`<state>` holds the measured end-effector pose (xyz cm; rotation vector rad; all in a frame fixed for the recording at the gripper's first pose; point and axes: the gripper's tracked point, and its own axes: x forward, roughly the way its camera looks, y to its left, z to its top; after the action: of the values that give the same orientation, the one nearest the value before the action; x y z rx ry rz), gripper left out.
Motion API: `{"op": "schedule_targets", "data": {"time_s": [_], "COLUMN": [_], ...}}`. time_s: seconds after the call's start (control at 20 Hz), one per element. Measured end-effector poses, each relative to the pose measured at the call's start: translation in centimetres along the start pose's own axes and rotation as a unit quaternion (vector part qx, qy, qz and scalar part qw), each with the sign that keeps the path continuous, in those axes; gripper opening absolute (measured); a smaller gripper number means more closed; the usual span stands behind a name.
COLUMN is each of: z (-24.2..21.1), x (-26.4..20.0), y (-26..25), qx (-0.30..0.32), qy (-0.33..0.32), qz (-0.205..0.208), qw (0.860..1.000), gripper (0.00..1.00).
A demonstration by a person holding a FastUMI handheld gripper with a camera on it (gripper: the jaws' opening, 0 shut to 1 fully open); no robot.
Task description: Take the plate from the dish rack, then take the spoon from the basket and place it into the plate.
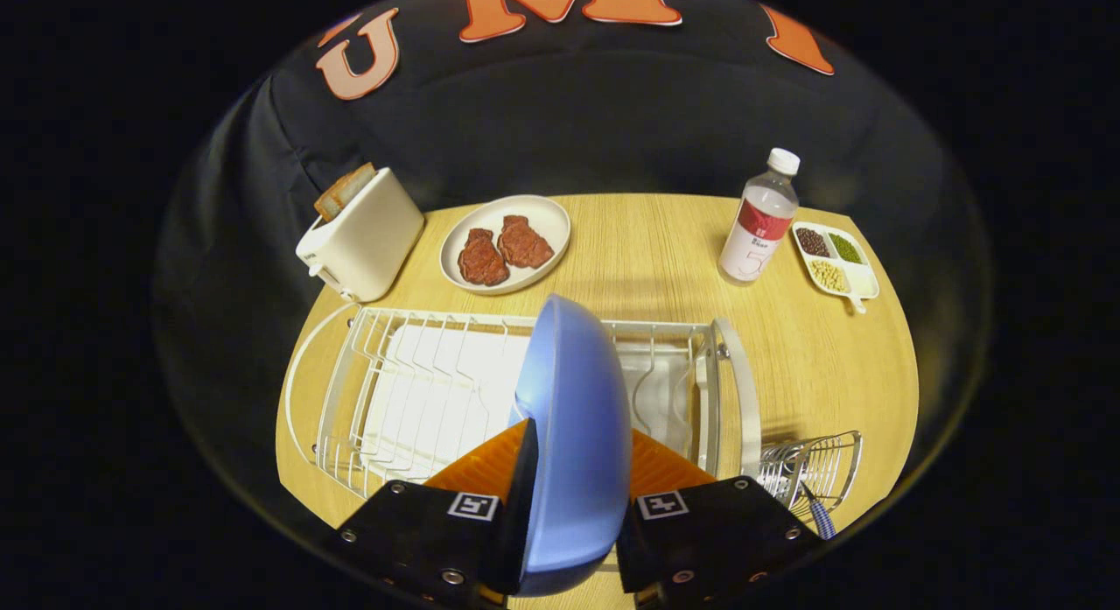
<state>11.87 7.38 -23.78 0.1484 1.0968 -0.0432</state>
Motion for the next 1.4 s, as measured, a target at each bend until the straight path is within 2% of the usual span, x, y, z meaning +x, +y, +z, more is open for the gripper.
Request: {"op": "schedule_targets", "data": {"time_s": [0.15, 0.3, 0.45, 0.55, 0.75, 0.95, 1.15, 1.4], "z": [0.1, 2.1, 3.5, 4.0, 4.8, 3.0, -1.0, -6.8], "x": [0.5, -0.9, -2.1, -3.1, -6.2, -9.8, -13.0, -14.9], "y": [-0.5, -1.3, -2.5, -1.5, -1.8, -1.6, -1.4, -0.8], "qx": [0.021, 0.047, 0.019, 0.028, 0.005, -0.017, -0.032, -0.061], "qy": [0.006, -0.023, -0.038, -0.039, -0.061, -0.079, -0.087, -0.085], "qz": [-0.023, -0.04, -0.076, -0.062, -0.068, -0.049, -0.026, -0.003], "qw": [1.0, 0.998, 0.996, 0.997, 0.996, 0.996, 0.995, 0.994], "gripper": [0.4, 0.37, 0.37, 0.37, 0.37, 0.37, 0.37, 0.37]}}
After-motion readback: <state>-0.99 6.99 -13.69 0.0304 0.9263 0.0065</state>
